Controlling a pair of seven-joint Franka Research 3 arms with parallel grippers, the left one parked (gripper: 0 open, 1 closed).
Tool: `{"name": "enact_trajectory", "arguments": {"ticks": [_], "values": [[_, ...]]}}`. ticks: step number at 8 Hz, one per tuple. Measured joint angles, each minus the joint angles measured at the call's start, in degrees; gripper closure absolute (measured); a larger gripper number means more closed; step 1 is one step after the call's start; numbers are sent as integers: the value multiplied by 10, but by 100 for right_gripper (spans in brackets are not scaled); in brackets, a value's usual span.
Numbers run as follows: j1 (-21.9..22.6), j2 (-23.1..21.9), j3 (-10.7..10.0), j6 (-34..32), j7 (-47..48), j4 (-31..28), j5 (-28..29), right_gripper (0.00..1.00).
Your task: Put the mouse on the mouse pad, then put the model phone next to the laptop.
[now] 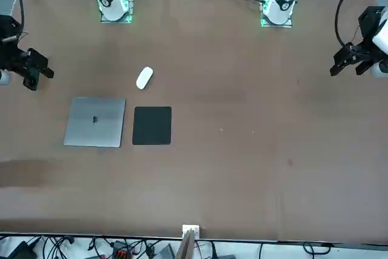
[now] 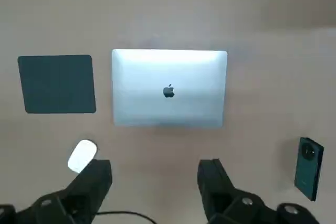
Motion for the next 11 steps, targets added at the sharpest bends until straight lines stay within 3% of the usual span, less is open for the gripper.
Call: {"name": "enact_trajectory", "arguments": {"ticks": [4,7,9,11], "values": [[-1,0,0,-22,-1,0,0,0],[-1,20,0,-130,8,-12,1,0],[1,43,2,-115,68,-47,27,0],[3,47,6,-52,167,-118,88,0]]}}
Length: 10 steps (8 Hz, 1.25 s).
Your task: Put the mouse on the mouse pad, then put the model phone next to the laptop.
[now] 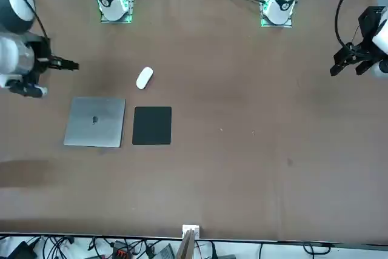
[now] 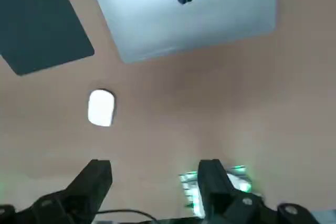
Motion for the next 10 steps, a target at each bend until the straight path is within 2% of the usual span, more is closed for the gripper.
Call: {"name": "enact_trajectory", "arguments": {"ticks": [2,4,8,10], "values": [[29,-5,12,79,35,-83,15,0],[92,-11,17,170,87,-165,17,0],[200,-28,20,391,251,-300,35,0],[233,-30,20,505,291,-366,36,0]]}}
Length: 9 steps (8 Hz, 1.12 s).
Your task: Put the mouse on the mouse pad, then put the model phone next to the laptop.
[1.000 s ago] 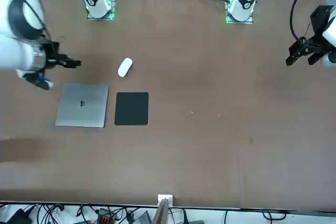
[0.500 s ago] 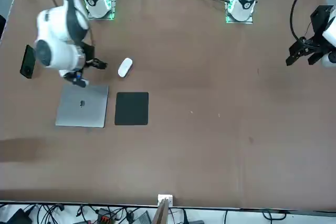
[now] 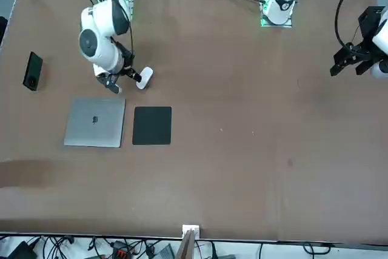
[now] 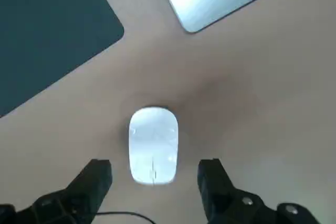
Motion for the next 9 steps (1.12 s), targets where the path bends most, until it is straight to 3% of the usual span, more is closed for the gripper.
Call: {"name": "enact_trajectory", "arguments": {"ticks": [3,9], "values": [[33,6,0,135,43,-76,0,0],[44,35,-1,193,75,-88,0,0]]}}
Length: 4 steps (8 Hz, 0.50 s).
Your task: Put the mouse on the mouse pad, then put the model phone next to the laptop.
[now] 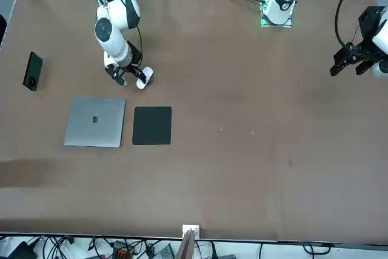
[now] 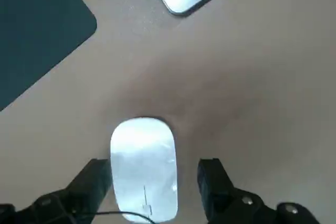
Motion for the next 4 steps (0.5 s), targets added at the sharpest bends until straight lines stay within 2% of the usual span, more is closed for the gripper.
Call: {"name": "enact_trajectory", "arguments": {"ticks": [4], "values": [[18,25,0,26,18,0,0,0]]}}
